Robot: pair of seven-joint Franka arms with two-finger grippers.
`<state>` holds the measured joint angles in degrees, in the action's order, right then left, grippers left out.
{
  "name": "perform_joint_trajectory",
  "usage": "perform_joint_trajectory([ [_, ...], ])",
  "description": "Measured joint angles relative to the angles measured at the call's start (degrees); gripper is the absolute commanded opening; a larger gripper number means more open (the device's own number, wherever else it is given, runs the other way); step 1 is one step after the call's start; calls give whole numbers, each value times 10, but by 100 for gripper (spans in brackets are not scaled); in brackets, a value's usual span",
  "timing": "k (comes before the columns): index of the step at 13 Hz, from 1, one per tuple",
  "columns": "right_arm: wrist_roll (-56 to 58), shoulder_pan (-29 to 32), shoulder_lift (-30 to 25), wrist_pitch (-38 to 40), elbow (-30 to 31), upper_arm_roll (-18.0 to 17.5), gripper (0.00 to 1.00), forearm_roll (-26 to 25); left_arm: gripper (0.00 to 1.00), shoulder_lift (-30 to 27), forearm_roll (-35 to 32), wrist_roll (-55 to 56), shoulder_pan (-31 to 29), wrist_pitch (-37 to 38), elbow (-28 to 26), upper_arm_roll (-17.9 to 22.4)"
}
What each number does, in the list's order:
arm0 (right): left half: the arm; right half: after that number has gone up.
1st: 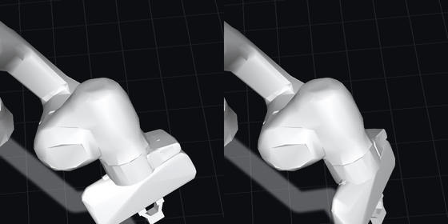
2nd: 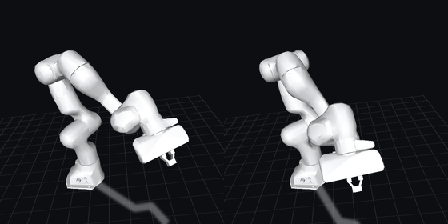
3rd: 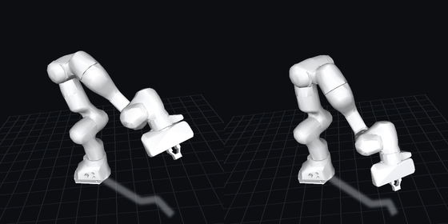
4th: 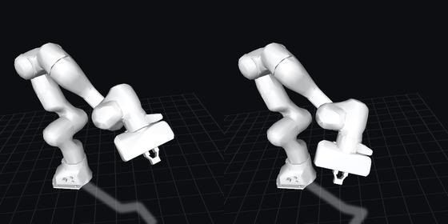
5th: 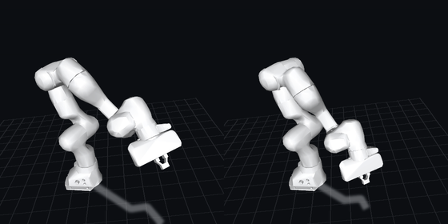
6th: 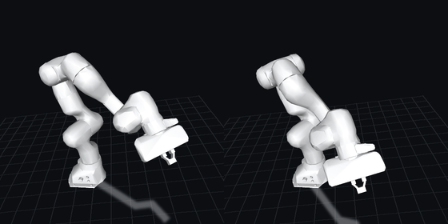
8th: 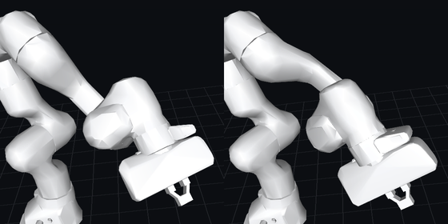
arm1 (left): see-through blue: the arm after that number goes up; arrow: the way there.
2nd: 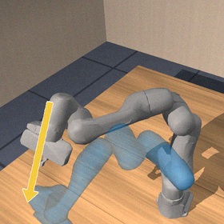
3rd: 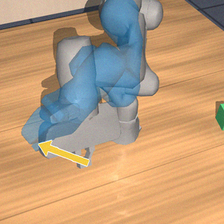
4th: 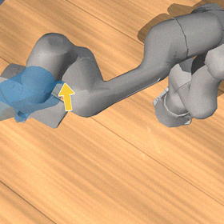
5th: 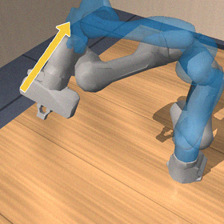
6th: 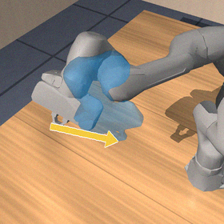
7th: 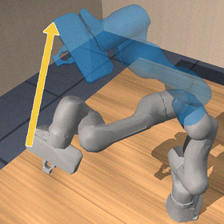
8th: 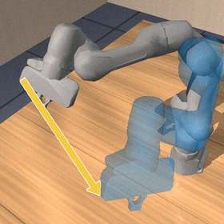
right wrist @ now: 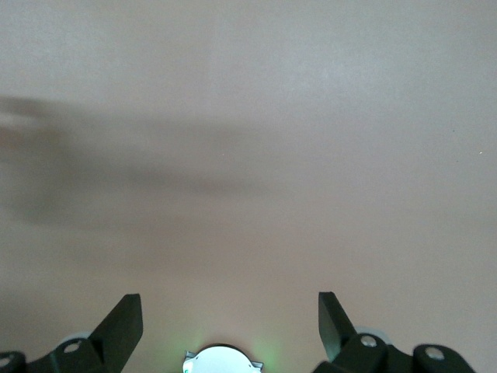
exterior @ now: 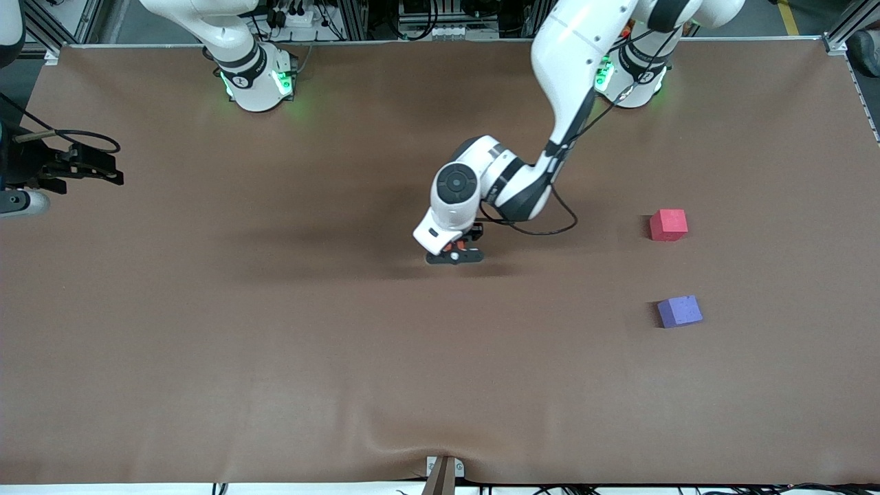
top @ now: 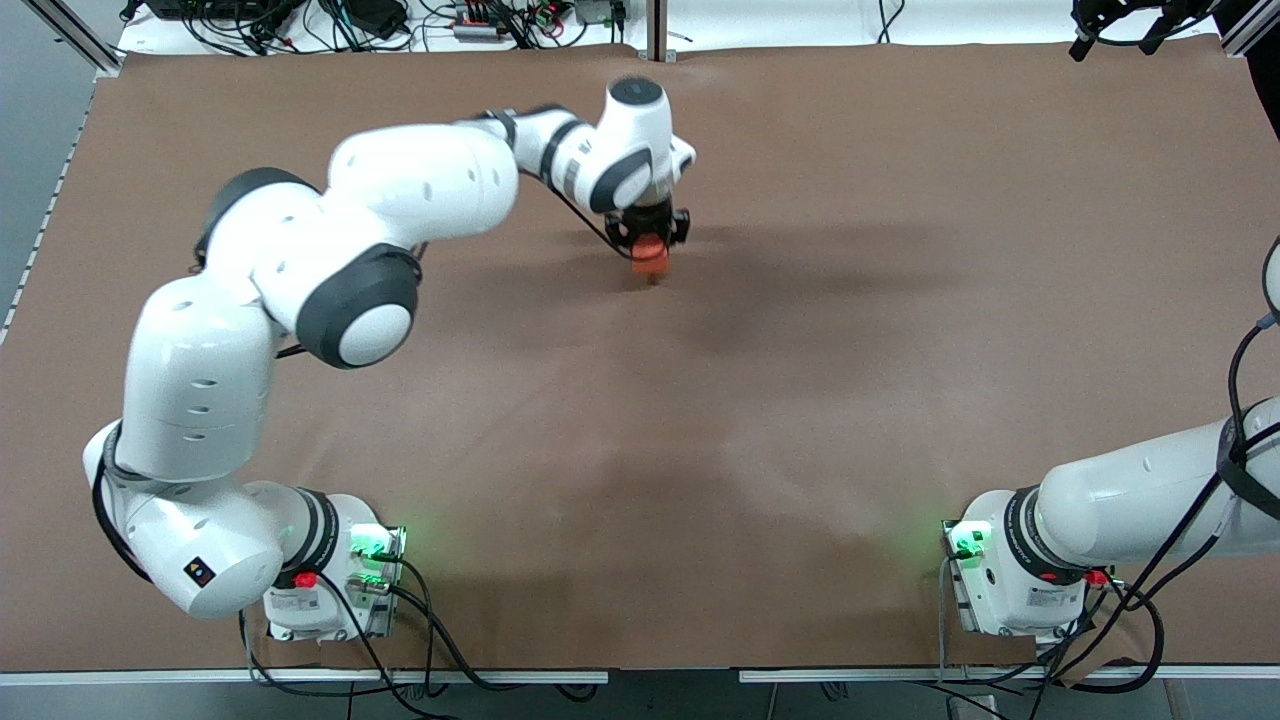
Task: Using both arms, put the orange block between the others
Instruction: 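Carry the orange cube with the left gripper toward the purple cube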
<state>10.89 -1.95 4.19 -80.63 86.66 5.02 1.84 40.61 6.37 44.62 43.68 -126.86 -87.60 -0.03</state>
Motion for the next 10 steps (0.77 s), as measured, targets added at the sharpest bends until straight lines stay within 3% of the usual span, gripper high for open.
perform_joint_trajectory([
  [5, 1, -30, 0, 0, -26, -2, 100, -44, 0, -126, -2, -11, -133, 136, 2, 5],
  [10, -13, -105, 0, 3, -65, -5, 100, -103, 0, -161, -31, -107, -280, 196, -15, 7],
])
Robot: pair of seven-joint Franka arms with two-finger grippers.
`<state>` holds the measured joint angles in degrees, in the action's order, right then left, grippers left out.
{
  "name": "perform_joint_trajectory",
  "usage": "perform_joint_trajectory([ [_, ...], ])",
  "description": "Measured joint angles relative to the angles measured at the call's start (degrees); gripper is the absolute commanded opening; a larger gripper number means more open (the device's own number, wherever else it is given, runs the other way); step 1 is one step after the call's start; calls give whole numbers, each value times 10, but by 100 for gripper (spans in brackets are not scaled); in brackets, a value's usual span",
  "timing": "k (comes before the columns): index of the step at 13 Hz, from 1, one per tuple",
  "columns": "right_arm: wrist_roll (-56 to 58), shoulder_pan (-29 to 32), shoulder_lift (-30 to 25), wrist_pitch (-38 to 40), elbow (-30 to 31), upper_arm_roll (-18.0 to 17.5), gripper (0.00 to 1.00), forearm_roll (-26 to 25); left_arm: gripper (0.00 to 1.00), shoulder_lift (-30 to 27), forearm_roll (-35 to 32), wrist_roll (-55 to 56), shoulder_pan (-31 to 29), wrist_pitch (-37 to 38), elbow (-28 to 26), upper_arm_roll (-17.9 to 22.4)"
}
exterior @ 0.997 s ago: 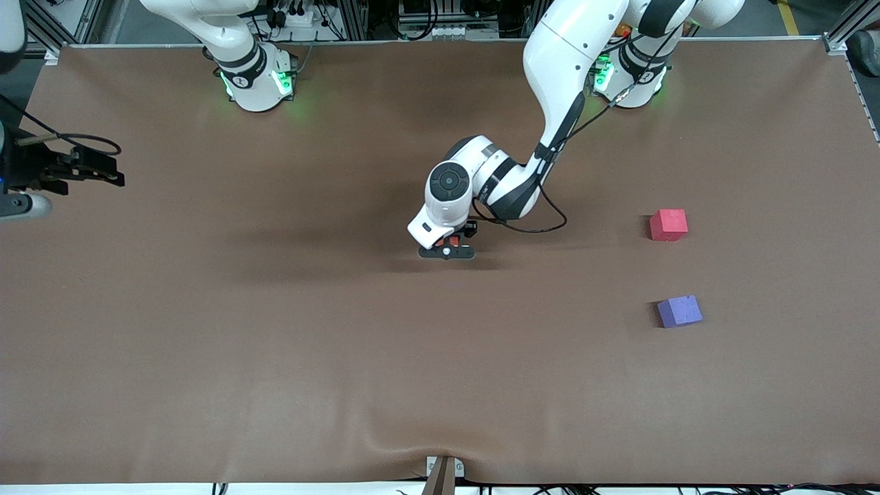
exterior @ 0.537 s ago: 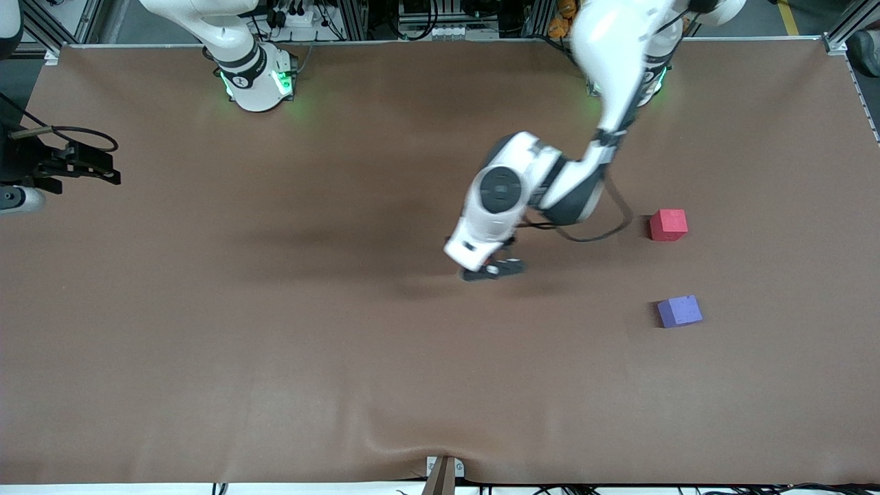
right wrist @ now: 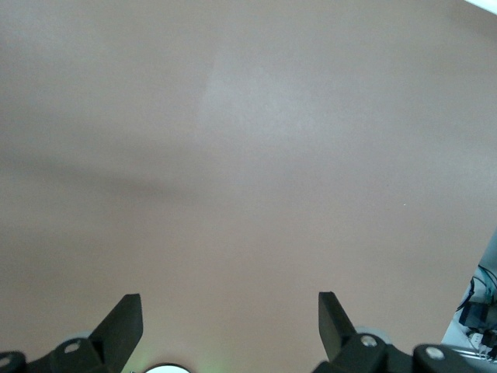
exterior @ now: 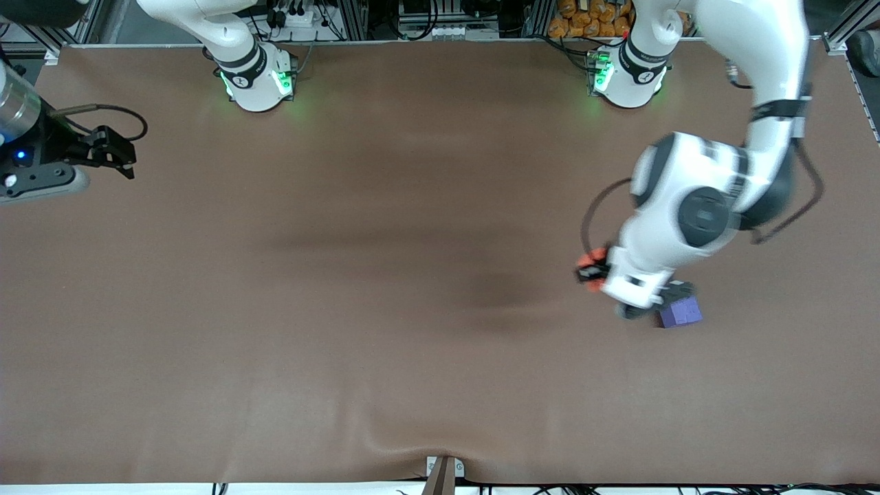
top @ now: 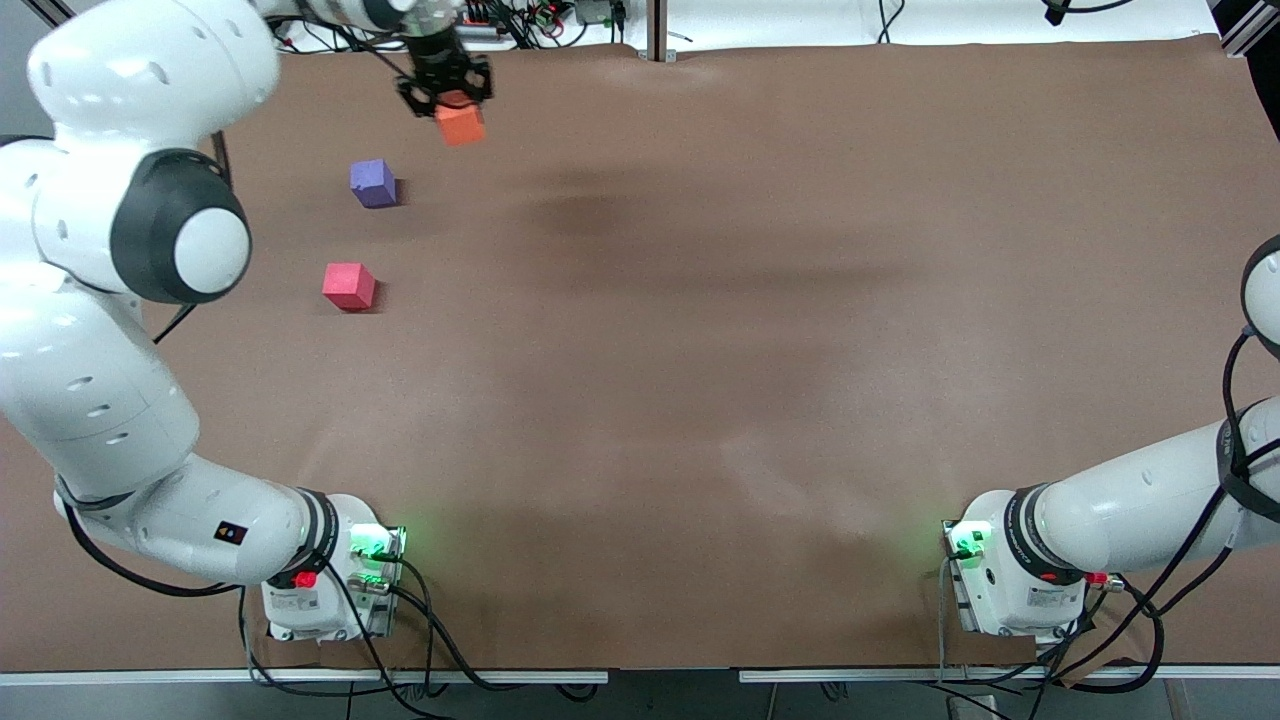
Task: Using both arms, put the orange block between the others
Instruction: 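Carry the orange cube with the left gripper toward the purple cube, then lower the orange cube between the pink and purple cubes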
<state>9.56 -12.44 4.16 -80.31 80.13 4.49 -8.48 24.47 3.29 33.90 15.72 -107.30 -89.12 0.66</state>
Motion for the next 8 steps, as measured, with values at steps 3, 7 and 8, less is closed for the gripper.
perform_joint_trajectory([
  [3, -35, 6, 1, -1, -1, 8, 100, 0, 0, 2, 0, -95, -94, -10, -36, -1],
  [7, -53, 36, 4, -3, -1, 13, 100, 0, 0, 14, -16, -136, -132, -100, -107, -2],
  [8, -54, 48, 4, -3, -1, 13, 100, 3, 0, 17, -20, -142, -137, -129, -129, -2],
])
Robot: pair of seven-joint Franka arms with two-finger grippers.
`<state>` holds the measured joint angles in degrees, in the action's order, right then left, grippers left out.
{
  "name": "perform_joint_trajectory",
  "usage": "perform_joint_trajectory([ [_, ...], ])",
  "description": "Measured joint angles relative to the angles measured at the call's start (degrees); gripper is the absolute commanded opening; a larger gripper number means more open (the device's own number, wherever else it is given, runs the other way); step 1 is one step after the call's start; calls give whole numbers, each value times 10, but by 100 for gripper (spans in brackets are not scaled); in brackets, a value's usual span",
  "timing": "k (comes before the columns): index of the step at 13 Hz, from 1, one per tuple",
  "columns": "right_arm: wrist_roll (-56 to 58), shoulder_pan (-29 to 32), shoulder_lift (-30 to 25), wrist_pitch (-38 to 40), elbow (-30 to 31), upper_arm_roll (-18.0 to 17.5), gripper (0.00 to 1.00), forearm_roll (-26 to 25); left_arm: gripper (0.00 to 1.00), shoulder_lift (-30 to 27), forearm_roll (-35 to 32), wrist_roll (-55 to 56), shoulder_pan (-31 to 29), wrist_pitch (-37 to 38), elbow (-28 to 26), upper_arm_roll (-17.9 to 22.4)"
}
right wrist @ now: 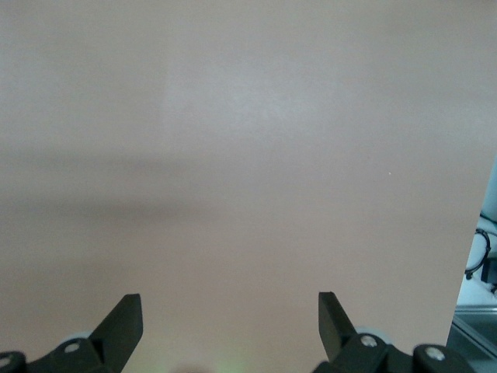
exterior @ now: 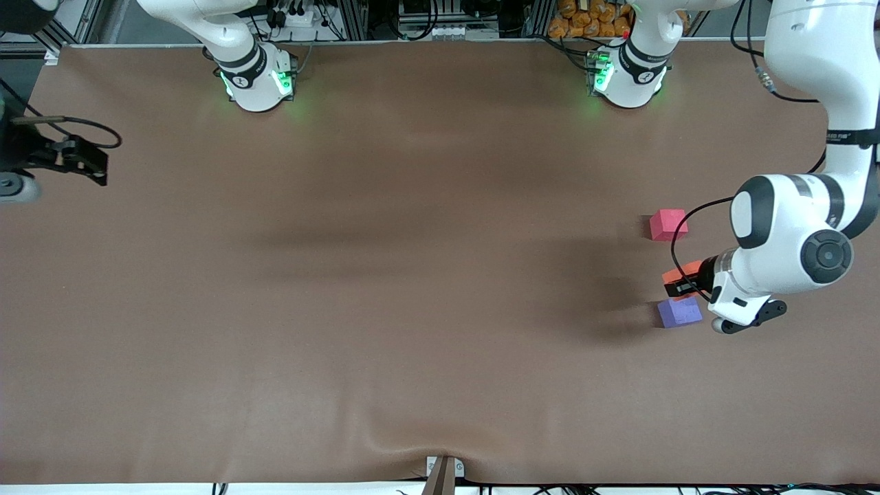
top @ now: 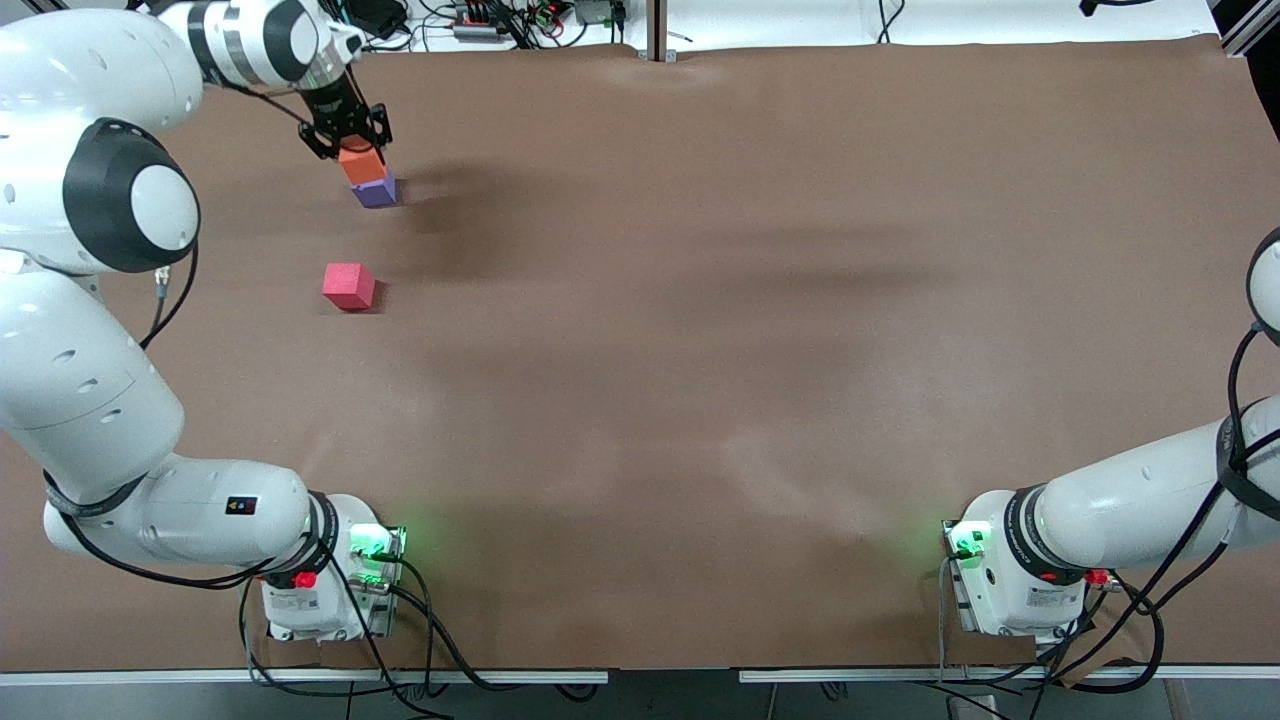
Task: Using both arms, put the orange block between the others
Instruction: 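Lower the orange cube between the pink and purple cubes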
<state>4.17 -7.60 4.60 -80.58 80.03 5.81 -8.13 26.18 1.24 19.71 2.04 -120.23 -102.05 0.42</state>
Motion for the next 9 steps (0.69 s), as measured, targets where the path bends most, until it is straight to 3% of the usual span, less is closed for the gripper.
perform_joint_trajectory([
  [4, -1, 51, 2, 1, 0, 1, 100, 46, 1, 2, -23, -22, -5, -76, -80, -1],
  [9, -3, 59, 2, 12, 1, 0, 100, 49, 3, 2, -24, -136, -44, -80, -99, -1],
])
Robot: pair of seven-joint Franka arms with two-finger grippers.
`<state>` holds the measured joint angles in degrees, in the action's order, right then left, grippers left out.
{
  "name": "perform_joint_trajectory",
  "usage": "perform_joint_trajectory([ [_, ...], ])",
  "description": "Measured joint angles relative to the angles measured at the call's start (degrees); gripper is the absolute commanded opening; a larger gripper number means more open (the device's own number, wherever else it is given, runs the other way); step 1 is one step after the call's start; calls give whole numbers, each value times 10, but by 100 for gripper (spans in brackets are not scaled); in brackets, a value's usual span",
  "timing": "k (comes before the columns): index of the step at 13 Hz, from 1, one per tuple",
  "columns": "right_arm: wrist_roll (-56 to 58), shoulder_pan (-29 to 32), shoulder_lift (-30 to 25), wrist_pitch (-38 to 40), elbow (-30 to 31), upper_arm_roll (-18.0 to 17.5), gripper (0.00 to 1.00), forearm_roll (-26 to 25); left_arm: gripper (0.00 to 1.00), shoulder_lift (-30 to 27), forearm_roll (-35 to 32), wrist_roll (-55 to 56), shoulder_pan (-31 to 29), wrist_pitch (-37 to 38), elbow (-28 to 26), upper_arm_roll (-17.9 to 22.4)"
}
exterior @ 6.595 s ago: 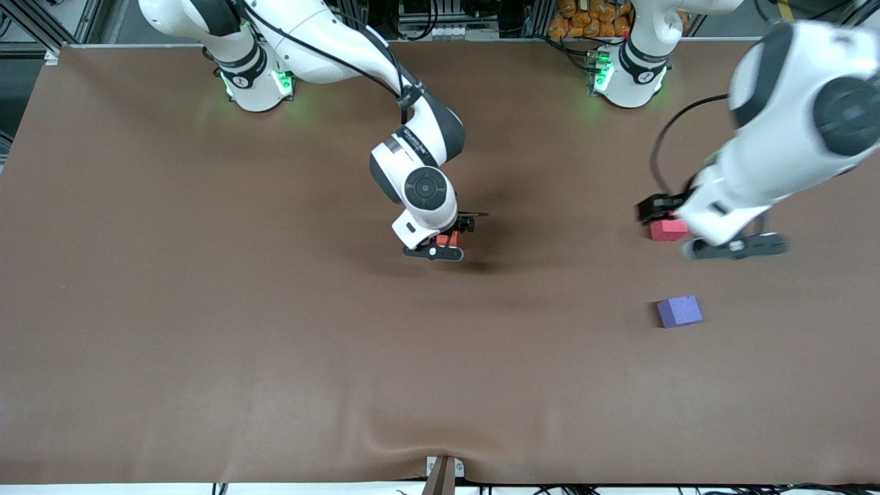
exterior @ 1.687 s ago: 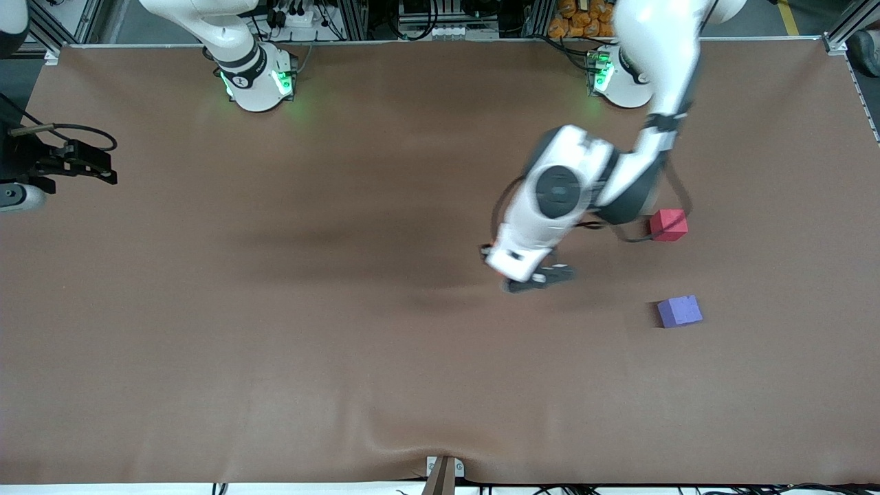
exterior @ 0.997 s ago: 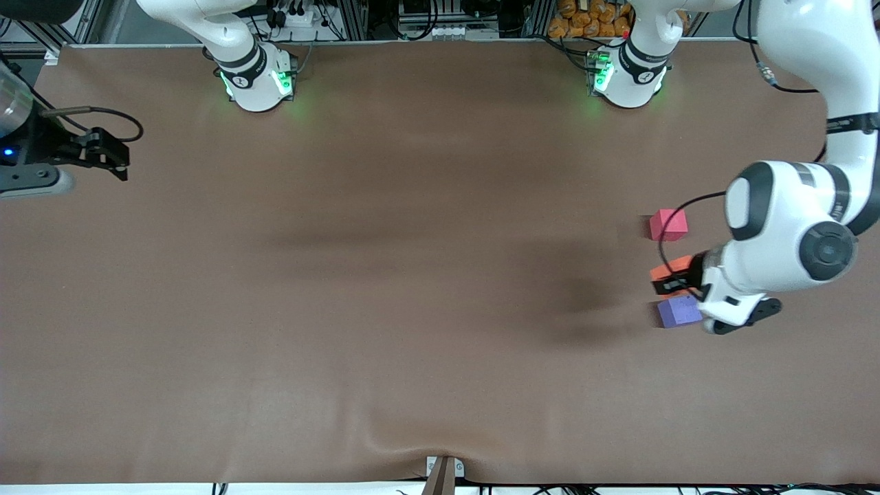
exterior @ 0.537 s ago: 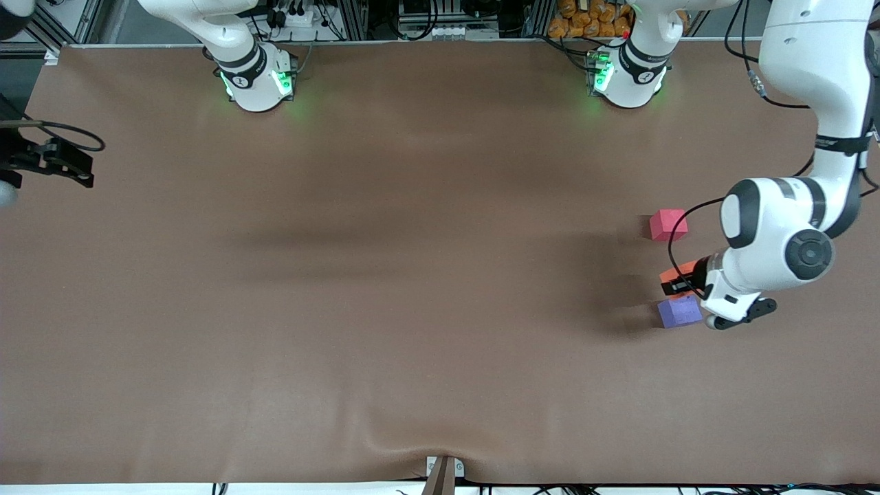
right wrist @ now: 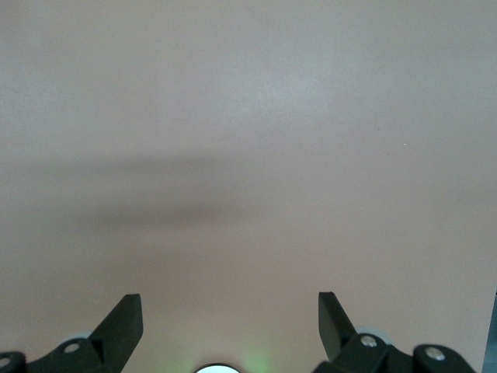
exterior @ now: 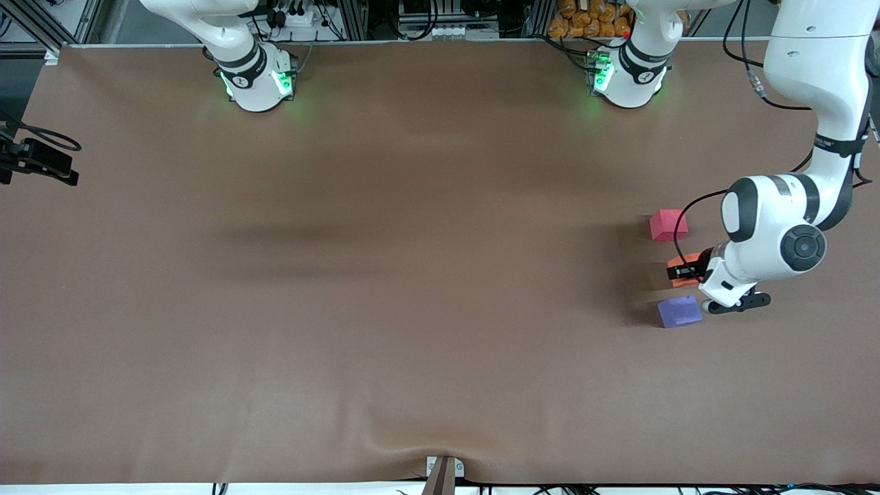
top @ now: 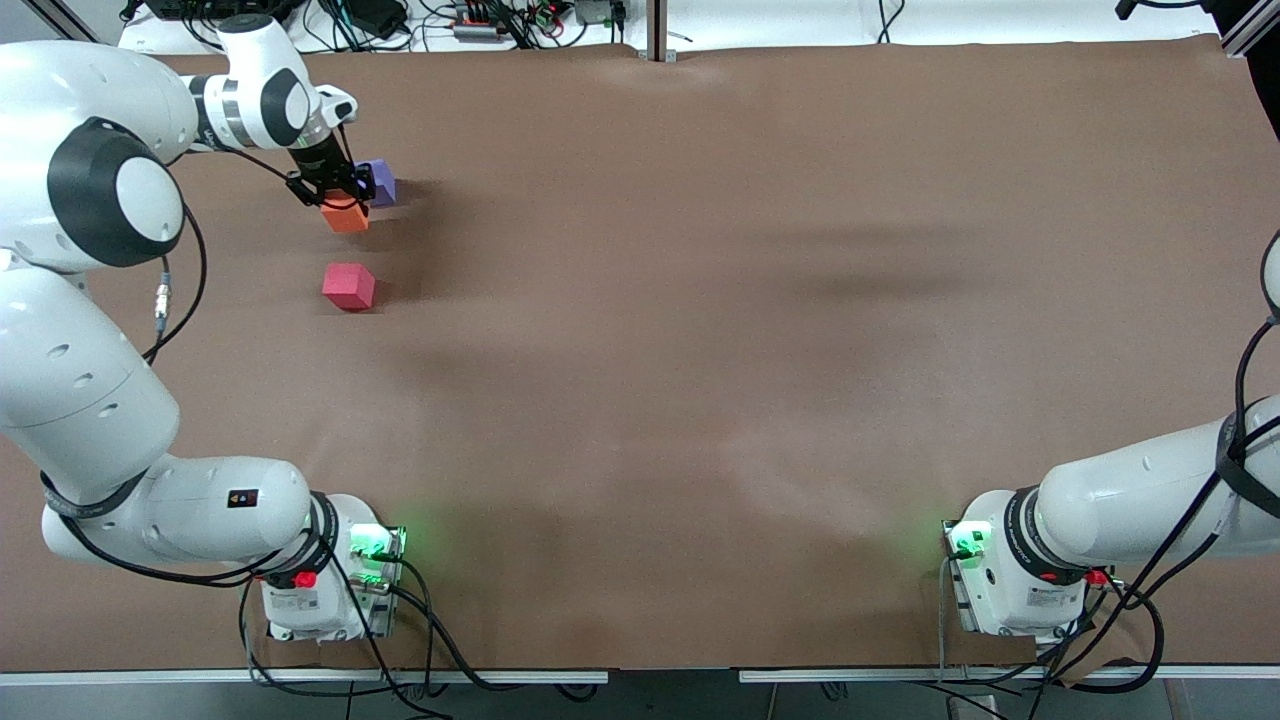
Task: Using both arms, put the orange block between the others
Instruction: 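Lower the orange cube between the pink and purple cubes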
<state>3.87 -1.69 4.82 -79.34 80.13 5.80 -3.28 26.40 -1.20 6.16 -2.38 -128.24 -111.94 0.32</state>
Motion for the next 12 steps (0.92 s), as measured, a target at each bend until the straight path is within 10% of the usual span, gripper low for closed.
perform_joint_trajectory([
  [12, -39, 58, -5, 39, 1, -53, 100, 9, 7, 7, 0, -112, -2, -56, -28, -8],
])
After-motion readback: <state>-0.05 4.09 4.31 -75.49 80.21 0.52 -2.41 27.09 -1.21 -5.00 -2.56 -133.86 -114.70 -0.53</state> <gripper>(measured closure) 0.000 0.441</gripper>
